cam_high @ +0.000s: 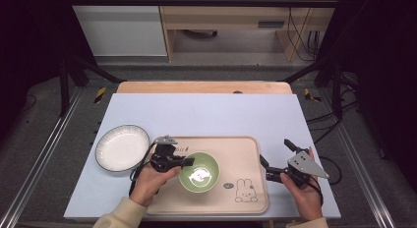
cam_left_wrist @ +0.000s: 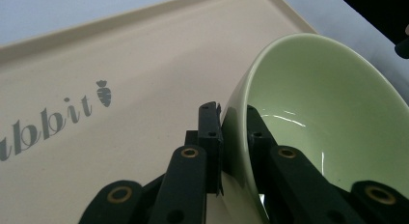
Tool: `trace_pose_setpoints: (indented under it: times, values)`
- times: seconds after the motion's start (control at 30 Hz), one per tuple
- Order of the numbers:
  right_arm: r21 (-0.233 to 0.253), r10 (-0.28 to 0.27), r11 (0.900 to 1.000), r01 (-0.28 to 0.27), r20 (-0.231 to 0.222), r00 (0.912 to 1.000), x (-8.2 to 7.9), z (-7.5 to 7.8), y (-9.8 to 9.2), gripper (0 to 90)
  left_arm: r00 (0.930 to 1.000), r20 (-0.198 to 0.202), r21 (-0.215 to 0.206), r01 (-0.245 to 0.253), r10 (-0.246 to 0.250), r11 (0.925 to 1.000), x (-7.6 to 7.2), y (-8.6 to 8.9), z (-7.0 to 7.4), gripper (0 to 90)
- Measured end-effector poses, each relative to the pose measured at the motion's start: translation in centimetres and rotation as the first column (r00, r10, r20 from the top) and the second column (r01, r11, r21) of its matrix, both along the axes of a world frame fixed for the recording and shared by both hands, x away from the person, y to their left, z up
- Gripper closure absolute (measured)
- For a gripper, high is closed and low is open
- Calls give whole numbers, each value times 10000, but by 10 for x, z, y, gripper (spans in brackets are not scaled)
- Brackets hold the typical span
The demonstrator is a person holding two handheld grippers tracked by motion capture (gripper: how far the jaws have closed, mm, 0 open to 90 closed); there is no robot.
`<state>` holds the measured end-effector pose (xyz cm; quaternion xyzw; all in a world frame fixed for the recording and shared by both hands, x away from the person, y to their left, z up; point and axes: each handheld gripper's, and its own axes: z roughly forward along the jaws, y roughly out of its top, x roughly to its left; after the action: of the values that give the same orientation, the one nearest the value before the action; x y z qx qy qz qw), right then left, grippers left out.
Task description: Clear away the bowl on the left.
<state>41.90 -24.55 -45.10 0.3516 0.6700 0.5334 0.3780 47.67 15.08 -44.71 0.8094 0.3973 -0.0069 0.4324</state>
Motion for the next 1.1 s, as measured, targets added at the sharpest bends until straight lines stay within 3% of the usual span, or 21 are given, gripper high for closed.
trace_pose_setpoints:
  times: [0.4,1.1]
  values:
    - [-1,1,10000,-1,-8,10000,0,0,0,29,10000,-8,308,50,-49,9995,2,-3,-3,817]
    - [0,8,10000,-8,-19,10000,0,0,0,29,9996,-245,444,-141,152,9989,6,-2,-6,821]
